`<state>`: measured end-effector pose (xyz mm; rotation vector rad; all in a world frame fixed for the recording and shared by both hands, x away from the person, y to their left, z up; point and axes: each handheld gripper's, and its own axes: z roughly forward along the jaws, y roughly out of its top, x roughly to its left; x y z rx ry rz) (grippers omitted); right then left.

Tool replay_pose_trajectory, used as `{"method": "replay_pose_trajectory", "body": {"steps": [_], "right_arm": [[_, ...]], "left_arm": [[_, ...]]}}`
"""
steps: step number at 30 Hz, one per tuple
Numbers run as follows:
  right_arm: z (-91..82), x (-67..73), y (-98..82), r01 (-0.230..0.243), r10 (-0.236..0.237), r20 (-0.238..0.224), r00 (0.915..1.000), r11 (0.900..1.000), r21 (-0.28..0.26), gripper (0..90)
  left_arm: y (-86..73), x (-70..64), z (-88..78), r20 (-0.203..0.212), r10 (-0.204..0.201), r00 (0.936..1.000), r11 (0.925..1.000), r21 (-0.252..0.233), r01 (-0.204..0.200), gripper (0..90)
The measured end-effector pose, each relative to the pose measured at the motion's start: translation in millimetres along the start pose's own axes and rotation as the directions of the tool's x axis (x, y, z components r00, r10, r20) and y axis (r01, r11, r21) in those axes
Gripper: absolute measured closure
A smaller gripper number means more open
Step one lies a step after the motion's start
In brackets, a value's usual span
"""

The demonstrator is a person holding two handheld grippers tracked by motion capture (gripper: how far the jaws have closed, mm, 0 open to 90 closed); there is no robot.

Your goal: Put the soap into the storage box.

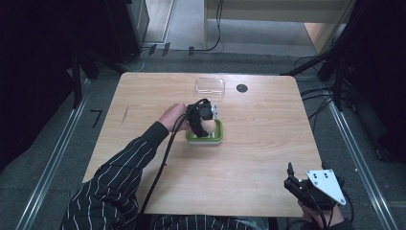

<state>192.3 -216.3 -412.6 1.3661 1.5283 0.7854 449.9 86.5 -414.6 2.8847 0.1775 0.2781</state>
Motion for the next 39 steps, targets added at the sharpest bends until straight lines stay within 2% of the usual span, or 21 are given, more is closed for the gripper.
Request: {"method": "replay_pose_trajectory", "body": {"steps": [8,14,26,38,39], "right_arm": [[-1.4,-1.6,-1.0,-0.003,0.003,0.006,1.0,1.0,0.003,13.6],[-1.9,-2.3,-1.4,-0.006,0.006,0.007,1.0,1.0,0.005,13.6],[-1.9,-1.6,-1.2,-0.005,0.005,0.008,1.0,1.0,0.005,13.6],[-1.6,-1.8,-1.1,-0.004,0.004,0.007,1.0,1.0,0.004,13.6],[-1.4,-1.6,-1.1,-0.004,0.004,0.007,1.0,1.0,0.004,13.6]], "left_arm": [[-0.1,2.8,14.0,0.02,0.005,0.9998,0.9999,0.011,-0.005,33.5],[-0.6,3.7,21.3,0.018,0.001,0.9998,0.9997,0.026,-0.001,33.5],[-2.6,5.5,24.9,0.03,-0.017,0.9994,0.9998,0.015,0.017,33.3],[-5.6,8.2,26.0,0.053,-0.058,0.9969,0.9983,0.001,0.058,32.4],[-5.7,8.3,26.0,0.052,-0.062,0.9967,0.9981,0.001,0.062,30.0]]}}
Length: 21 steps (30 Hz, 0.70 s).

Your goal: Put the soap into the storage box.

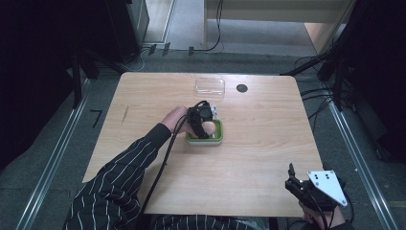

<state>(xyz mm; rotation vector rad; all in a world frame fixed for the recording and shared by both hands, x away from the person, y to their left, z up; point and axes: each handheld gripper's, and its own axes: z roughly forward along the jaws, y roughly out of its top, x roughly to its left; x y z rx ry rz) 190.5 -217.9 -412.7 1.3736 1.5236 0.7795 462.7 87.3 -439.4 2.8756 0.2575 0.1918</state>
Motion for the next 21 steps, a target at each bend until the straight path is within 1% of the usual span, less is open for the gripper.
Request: {"method": "replay_pose_trajectory", "body": {"steps": [2,6,8,9,10,12,14,15,16,18,19,21], "right_arm": [[0.0,0.0,0.1,0.0,0.0,-0.001,1.0,1.0,-0.001,13.6],[-0.1,-0.1,0.1,-0.004,0.004,-0.001,1.0,1.0,-0.001,13.6],[0.1,0.1,0.2,-0.002,0.002,-0.001,1.0,1.0,-0.001,13.6],[0.1,0.0,0.2,-0.004,0.004,-0.002,1.0,1.0,0.001,13.6],[0.1,0.0,0.2,-0.004,0.004,-0.002,1.0,1.0,0.001,13.6],[0.4,0.4,0.4,-0.004,0.004,-0.003,1.0,1.0,-0.001,13.6],[0.5,0.4,0.4,-0.004,0.004,-0.004,1.0,1.0,0.0,13.6],[0.6,0.4,0.6,-0.004,0.004,-0.005,1.0,1.0,0.0,13.6],[0.9,0.6,0.8,-0.003,0.003,-0.007,1.0,1.0,-0.002,13.6],[1.1,0.7,0.9,-0.002,0.002,-0.007,1.0,1.0,-0.003,13.6],[1.5,0.8,1.1,0.0,0.0,-0.007,1.0,1.0,-0.005,13.6],[1.7,0.9,1.3,-0.001,0.001,-0.008,1.0,1.0,-0.005,13.6]], "left_arm": [[-0.2,0.2,-0.6,-0.008,-0.002,1.0,1.0,-0.002,0.002,29.6],[-1.2,1.1,-2.2,-0.006,-0.01,0.9999,0.9999,-0.013,0.01,28.6],[-1.3,2.0,-4.7,-0.006,-0.014,0.9999,0.9998,-0.016,0.014,26.0],[-1.5,2.1,-5.6,-0.009,-0.019,0.9998,0.9996,-0.022,0.019,23.7],[-1.7,2.4,-7.1,-0.013,-0.031,0.9994,0.9991,-0.03,0.031,23.7],[-1.7,3.4,-10.8,-0.015,-0.037,0.9992,0.9992,-0.017,0.037,17.0],[-2.2,2.6,-13.9,-0.02,-0.043,0.9989,0.9989,-0.019,0.042,15.9],[-1.9,1.5,-15.4,-0.022,-0.048,0.9986,0.9988,-0.014,0.047,14.4],[-0.9,-0.3,-20.0,-0.038,-0.051,0.998,0.9987,0.005,0.051,13.6],[-0.9,-1.2,-22.0,-0.04,-0.057,0.9976,0.9983,0.007,0.057,12.6],[-0.9,-3.4,-25.7,-0.05,-0.06,0.997,0.998,0.018,0.061,11.8],[-1.1,-4.5,-27.4,-0.053,-0.066,0.9964,0.9975,0.024,0.067,11.3]]}}
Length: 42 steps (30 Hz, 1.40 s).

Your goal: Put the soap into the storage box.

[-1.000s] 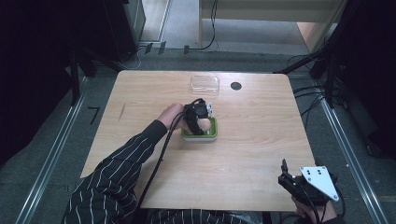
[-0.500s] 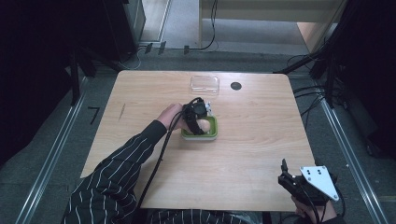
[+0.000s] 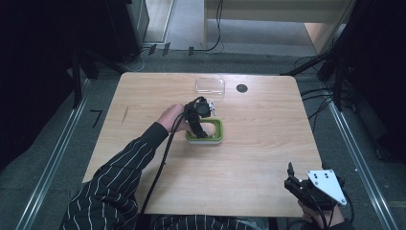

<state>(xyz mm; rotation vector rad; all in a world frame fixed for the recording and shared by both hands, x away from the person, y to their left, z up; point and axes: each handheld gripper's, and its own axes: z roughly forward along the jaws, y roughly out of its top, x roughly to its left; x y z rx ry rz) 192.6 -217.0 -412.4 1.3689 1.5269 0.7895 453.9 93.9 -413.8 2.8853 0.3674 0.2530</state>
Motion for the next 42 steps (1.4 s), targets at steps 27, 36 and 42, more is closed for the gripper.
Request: {"method": "replay_pose_trajectory", "body": {"steps": [27,36,42], "right_arm": [[6.4,5.6,4.8,0.004,-0.004,-0.033,0.9995,1.0,-0.013,13.6],[8.8,7.9,6.6,0.013,-0.013,-0.041,0.9991,1.0,-0.018,13.6],[10.6,9.6,7.9,0.015,-0.016,-0.051,0.9986,1.0,-0.017,13.6]], "left_arm": [[-42.8,-38.7,-33.5,-0.034,-0.146,0.9887,0.9841,0.097,0.149,1.3],[-65.5,-59.1,-41.4,-0.054,-0.199,0.9785,0.9755,0.085,0.203,1.2],[-81.2,-72.2,-44.1,-0.06,-0.217,0.9744,0.9709,0.091,0.222,1.2]]}}
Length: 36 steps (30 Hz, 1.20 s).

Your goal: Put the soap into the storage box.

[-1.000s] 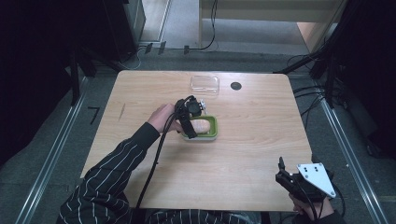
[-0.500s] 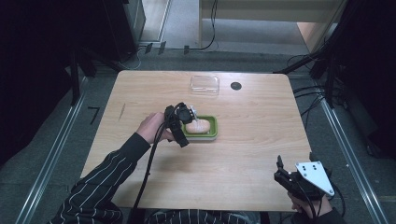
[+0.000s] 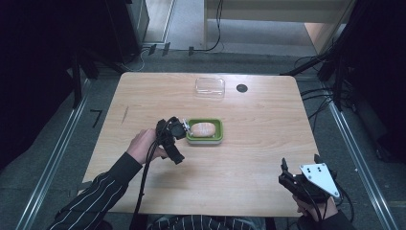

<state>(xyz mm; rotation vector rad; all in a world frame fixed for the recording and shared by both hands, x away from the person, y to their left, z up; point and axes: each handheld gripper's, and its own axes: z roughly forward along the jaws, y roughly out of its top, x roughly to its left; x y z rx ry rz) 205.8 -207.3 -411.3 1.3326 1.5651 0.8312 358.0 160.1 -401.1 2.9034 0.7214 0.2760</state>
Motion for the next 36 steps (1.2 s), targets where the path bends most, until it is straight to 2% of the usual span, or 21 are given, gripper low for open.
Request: {"method": "replay_pose_trajectory", "body": {"steps": [2,4,10,21,22,30,36], "right_arm": [[0.3,0.6,0.3,0.001,-0.001,-0.002,1.0,1.0,-0.003,13.6],[0.8,0.4,0.5,0.003,-0.004,-0.002,1.0,1.0,-0.005,13.6],[1.2,1.1,1.1,0.004,-0.004,-0.007,1.0,1.0,-0.004,13.5],[2.8,1.7,1.9,0.004,-0.004,-0.014,0.9999,1.0,-0.01,13.6],[2.8,1.8,1.9,0.004,-0.004,-0.015,0.9999,1.0,-0.011,13.6],[2.8,1.9,2.0,0.003,-0.004,-0.015,0.9999,1.0,-0.014,13.6],[4.1,2.4,2.2,0.002,-0.003,-0.017,0.9999,1.0,-0.015,13.6]], "left_arm": [[-3.0,-0.2,0.0,0.002,0.0,1.0,1.0,0.004,0.0,1.2],[-8.3,-1.3,0.9,0.002,-0.017,0.9999,0.9998,-0.005,0.017,1.2],[-24.0,-2.4,4.6,0.014,-0.047,0.9988,0.9988,0.016,0.047,1.2],[-46.1,-10.6,12.7,0.036,-0.073,0.9967,0.996,0.054,0.071,1.2],[-50.2,-11.6,13.7,0.038,-0.084,0.9957,0.9954,0.049,0.082,1.2],[-62.3,-15.0,17.8,0.044,-0.102,0.9938,0.9938,0.049,0.1,0.6],[-64.4,-12.4,20.8,0.047,-0.109,0.993,0.9931,0.05,0.106,0.6]]}}
